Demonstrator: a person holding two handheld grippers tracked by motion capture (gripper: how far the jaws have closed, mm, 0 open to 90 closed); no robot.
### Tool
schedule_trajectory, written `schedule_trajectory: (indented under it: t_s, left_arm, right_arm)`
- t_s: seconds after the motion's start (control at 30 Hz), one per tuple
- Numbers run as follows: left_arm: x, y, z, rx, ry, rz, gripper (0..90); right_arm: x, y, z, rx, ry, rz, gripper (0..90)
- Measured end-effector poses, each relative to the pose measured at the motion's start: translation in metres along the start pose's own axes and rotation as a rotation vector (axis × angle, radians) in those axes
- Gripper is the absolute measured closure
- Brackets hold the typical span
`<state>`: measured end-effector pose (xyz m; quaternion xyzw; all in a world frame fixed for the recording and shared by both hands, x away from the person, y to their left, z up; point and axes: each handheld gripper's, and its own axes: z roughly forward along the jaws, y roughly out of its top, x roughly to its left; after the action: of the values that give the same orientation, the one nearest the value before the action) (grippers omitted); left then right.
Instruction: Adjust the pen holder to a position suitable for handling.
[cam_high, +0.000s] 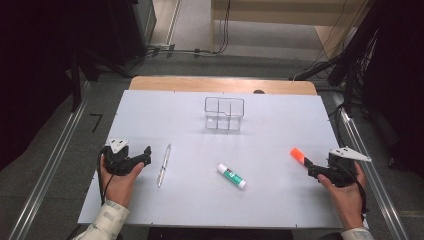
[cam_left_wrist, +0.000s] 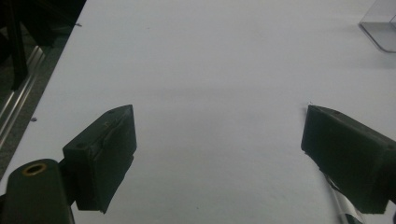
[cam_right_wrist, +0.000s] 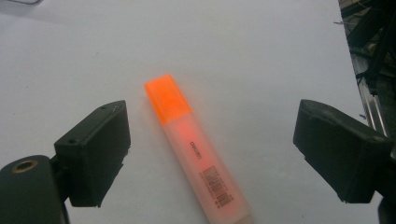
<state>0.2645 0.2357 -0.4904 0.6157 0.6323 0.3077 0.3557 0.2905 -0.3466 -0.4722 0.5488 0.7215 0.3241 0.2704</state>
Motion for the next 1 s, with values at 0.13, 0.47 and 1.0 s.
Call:
schedule_trajectory:
  t_s: [0.13,0.47,1.0]
  left_arm:
    - [-0.002,0.003,0.004,0.004,-0.007,0.007,10.5]
    - [-0.013,0.015,0.019,0.012,-0.04,0.012,13.0]
    - [-0.051,0.058,0.063,-0.002,-0.109,0.06,42.5]
  right_arm:
    - [0.002,0.004,0.003,-0.003,0.011,-0.004,10.5]
    - [0.025,0.029,0.021,-0.007,0.04,-0.038,12.9]
    - [0.061,0.067,0.06,0.026,0.118,-0.09,36.1]
